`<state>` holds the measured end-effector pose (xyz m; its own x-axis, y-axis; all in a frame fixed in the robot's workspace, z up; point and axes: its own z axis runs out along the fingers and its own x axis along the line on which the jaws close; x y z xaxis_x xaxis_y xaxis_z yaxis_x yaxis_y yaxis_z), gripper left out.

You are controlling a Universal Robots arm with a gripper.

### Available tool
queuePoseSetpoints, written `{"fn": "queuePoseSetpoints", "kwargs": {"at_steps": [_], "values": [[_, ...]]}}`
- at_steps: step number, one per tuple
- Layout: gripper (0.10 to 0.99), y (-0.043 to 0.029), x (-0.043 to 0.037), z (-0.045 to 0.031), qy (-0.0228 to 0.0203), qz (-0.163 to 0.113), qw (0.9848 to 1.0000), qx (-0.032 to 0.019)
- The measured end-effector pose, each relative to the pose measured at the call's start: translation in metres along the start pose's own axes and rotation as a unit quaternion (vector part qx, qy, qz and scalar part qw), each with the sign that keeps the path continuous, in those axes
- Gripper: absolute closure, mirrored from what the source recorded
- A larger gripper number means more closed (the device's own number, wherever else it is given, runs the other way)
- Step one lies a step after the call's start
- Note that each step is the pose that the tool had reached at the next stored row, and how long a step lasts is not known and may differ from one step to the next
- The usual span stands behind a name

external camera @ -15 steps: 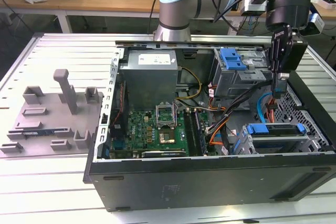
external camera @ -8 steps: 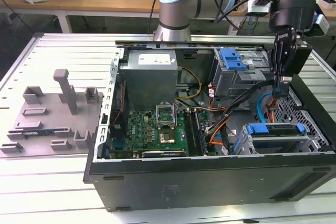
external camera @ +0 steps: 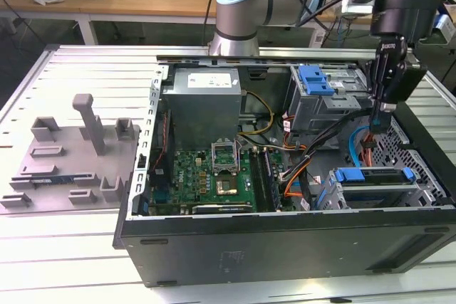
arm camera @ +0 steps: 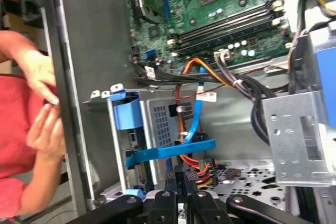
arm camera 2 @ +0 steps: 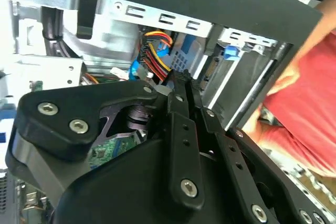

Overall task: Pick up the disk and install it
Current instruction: 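Insert the first disk wire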

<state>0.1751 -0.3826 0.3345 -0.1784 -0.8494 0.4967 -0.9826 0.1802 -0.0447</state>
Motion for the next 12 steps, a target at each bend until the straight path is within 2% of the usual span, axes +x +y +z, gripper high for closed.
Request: {"fn": "queuePoseSetpoints", "kwargs": {"at_steps": [1, 2, 3, 6, 7, 9, 12], "values": [[0.918, -0.0002, 0.0014, -0.0001, -0.012, -0.001, 0.9999, -0.0021], [0.918, -0.0004, 0.0022, 0.0, -0.0204, -0.001, 0.9998, -0.0036], [0.918, -0.0007, 0.0037, 0.0002, -0.0354, -0.002, 0.9994, -0.0062], [0.918, -0.0011, 0.007, -0.0002, -0.0581, -0.004, 0.9983, -0.01], [0.918, -0.0011, 0.0088, -0.0002, -0.0611, -0.005, 0.9981, -0.0103], [0.918, -0.0014, 0.0125, -0.0011, -0.0643, -0.006, 0.9979, -0.0101], [0.918, -0.0018, 0.0185, 0.0009, -0.0653, -0.007, 0.9978, -0.0096]]}}
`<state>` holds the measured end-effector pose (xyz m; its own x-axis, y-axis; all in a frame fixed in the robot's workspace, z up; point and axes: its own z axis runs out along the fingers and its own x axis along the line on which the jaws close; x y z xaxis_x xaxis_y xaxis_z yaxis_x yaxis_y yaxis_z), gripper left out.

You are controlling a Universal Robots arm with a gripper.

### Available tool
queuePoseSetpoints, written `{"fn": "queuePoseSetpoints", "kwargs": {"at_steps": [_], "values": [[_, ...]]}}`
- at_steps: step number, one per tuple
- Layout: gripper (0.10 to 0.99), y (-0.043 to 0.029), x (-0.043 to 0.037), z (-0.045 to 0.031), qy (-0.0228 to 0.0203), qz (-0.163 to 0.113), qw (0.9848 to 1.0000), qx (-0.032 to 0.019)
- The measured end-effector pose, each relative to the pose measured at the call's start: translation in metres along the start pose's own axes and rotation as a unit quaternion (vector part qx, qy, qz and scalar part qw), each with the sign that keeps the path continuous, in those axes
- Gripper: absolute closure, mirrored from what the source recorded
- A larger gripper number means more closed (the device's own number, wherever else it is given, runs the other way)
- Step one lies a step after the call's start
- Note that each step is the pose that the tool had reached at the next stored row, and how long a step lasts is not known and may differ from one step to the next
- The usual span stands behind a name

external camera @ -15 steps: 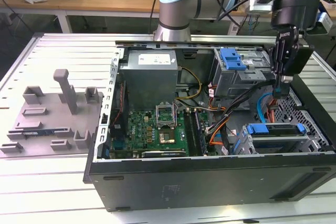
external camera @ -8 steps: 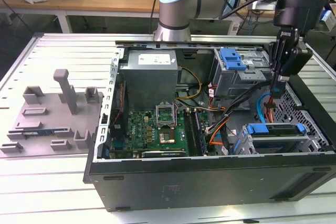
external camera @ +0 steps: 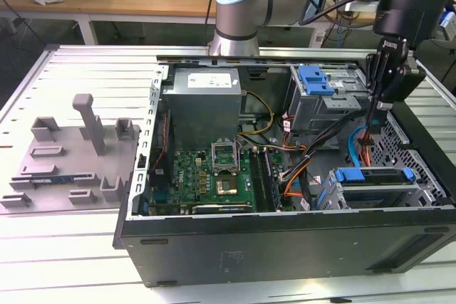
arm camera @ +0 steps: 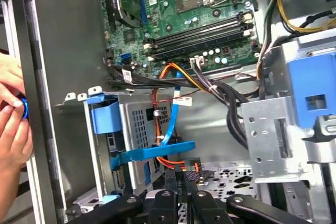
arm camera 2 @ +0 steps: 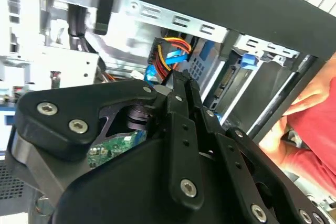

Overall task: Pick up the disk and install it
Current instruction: 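Insert the first disk wire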

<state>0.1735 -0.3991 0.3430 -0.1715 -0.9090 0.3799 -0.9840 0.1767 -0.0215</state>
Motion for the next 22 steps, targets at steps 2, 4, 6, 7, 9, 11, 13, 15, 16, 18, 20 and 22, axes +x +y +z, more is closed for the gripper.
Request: {"fn": "queuePoseSetpoints", "kwargs": {"at_steps": [2, 4, 6, 7, 9, 11, 13, 15, 16, 18, 20, 22], "values": [[0.918, -0.0022, 0.0226, 0.0088, -0.0012, -0.001, 1.0, 0.001], [0.918, -0.003, 0.0275, 0.0104, -0.0033, -0.001, 1.0, 0.001], [0.918, -0.0043, 0.0348, 0.0122, -0.0121, -0.002, 0.9999, 0.0003], [0.918, -0.0046, 0.0366, 0.0125, -0.0155, -0.002, 0.9999, 0.0], [0.918, -0.0054, 0.0409, 0.0132, -0.0242, -0.002, 0.9997, -0.0008], [0.918, -0.0064, 0.0463, 0.0139, -0.0364, -0.003, 0.9993, -0.002], [0.918, -0.0069, 0.0492, 0.0141, -0.0435, -0.003, 0.999, -0.0027], [0.918, -0.0078, 0.0544, 0.014, -0.0548, -0.004, 0.9985, -0.0034], [0.918, -0.008, 0.0561, 0.0143, -0.0565, -0.004, 0.9984, -0.0033], [0.918, -0.0081, 0.0601, 0.0151, -0.0585, -0.008, 0.9983, -0.0016], [0.918, -0.0076, 0.0619, 0.0155, -0.0591, -0.013, 0.9982, 0.0006], [0.918, -0.0073, 0.0625, 0.0155, -0.0598, -0.02, 0.998, 0.0031]]}}
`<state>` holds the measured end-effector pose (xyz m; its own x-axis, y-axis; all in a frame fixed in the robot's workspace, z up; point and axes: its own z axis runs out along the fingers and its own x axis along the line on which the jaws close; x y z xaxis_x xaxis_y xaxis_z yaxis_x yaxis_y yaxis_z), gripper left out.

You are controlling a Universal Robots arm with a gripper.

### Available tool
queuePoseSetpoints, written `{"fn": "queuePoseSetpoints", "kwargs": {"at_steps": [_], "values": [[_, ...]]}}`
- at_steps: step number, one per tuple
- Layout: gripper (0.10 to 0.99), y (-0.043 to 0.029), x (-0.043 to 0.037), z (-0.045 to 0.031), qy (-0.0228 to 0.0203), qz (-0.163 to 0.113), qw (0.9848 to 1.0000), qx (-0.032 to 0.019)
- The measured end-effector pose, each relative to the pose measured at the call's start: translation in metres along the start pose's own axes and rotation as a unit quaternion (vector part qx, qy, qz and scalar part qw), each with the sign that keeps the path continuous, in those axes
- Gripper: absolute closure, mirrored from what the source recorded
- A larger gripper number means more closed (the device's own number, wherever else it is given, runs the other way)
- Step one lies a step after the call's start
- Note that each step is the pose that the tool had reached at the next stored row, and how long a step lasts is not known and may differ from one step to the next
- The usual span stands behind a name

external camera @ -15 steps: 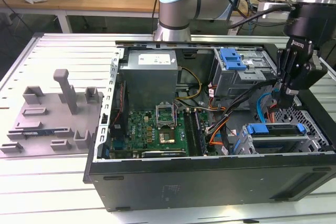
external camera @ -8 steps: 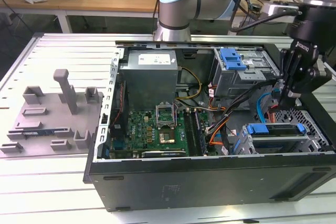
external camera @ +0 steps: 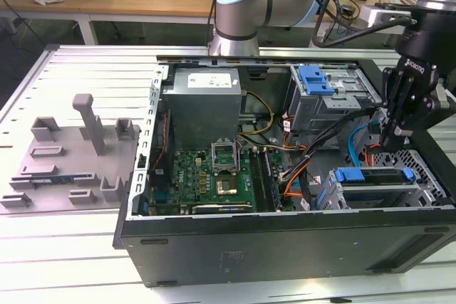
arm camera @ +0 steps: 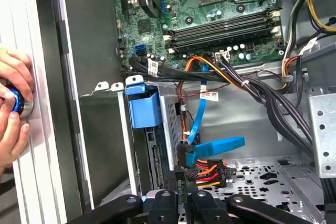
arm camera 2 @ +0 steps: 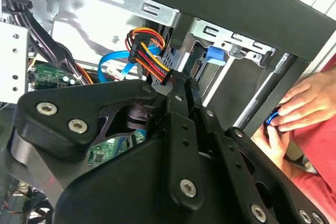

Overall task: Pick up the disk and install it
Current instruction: 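Insert the first disk wire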

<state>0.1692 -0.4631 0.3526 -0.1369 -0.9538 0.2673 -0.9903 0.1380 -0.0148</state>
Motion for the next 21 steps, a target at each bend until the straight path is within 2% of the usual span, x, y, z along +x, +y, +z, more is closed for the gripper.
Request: {"fn": "queuePoseSetpoints", "kwargs": {"at_steps": [4, 7, 10, 11, 13, 15, 17, 19, 21], "values": [[0.918, 0.0002, 0.0004, -0.0004, -0.0023, -0.017, 0.9998, 0.0045], [0.918, 0.0001, 0.0008, -0.0009, -0.0083, -0.028, 0.9996, 0.0075], [0.918, 0.0, 0.0022, -0.0011, -0.0189, -0.034, 0.9992, 0.0095], [0.918, -0.0001, 0.0032, -0.0008, -0.0248, -0.036, 0.999, 0.0098], [0.918, -0.0003, 0.0047, -0.0004, -0.0326, -0.037, 0.9987, 0.0099], [0.918, -0.0003, 0.0069, 0.0001, -0.039, -0.038, 0.9985, 0.0098], [0.918, -0.0006, 0.0125, 0.0017, -0.0516, -0.039, 0.9979, 0.0092], [0.918, -0.0006, 0.018, 0.0032, -0.0662, -0.039, 0.997, 0.0083], [0.918, -0.0006, 0.021, 0.0041, -0.0741, -0.039, 0.9965, 0.0078]]}}
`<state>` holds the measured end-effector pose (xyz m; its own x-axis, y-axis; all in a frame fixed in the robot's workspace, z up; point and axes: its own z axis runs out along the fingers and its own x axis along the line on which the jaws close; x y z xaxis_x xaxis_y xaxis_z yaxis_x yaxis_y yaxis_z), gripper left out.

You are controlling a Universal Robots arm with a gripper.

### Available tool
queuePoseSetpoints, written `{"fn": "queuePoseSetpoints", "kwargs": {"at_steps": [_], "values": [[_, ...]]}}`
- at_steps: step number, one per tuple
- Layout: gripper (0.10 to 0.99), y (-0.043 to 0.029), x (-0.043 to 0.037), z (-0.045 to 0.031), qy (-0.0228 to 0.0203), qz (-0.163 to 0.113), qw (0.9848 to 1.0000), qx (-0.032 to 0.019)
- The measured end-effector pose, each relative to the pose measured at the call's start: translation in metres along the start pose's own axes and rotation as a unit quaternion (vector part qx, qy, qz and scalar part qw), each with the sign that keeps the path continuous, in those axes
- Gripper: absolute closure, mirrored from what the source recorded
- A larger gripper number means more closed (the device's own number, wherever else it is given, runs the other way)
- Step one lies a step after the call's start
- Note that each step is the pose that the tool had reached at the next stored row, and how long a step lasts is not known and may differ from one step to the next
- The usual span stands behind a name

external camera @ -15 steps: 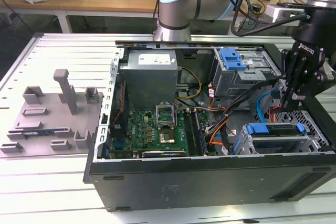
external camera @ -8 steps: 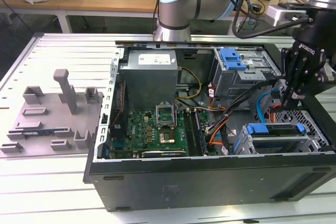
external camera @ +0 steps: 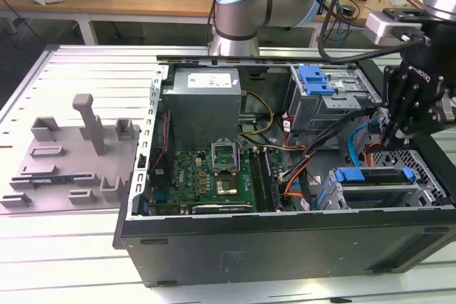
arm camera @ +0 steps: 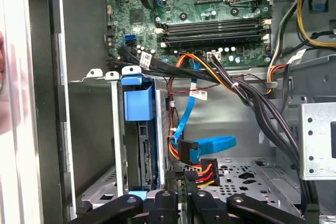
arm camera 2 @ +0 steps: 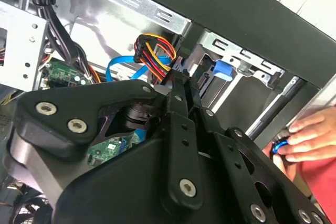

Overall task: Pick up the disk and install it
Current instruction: 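Insert the first disk wire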

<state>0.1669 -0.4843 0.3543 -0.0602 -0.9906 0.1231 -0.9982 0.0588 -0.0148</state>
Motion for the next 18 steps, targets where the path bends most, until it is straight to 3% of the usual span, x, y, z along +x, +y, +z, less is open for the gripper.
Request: {"fn": "queuePoseSetpoints", "kwargs": {"at_steps": [2, 8, 10, 13, 18], "values": [[0.918, 0.0005, 0.004, 0.0005, -0.0062, 0.0, 1.0, -0.0003], [0.918, 0.0011, 0.0124, 0.0013, -0.0159, 0.0, 0.9999, -0.0008], [0.918, 0.0015, 0.0156, 0.0015, -0.0239, 0.0, 0.9997, -0.0011], [0.918, 0.0016, 0.0179, 0.0017, -0.0318, 0.0, 0.9995, -0.0014], [0.918, 0.0016, 0.018, 0.0016, -0.0324, 0.0, 0.9995, -0.0015]]}}
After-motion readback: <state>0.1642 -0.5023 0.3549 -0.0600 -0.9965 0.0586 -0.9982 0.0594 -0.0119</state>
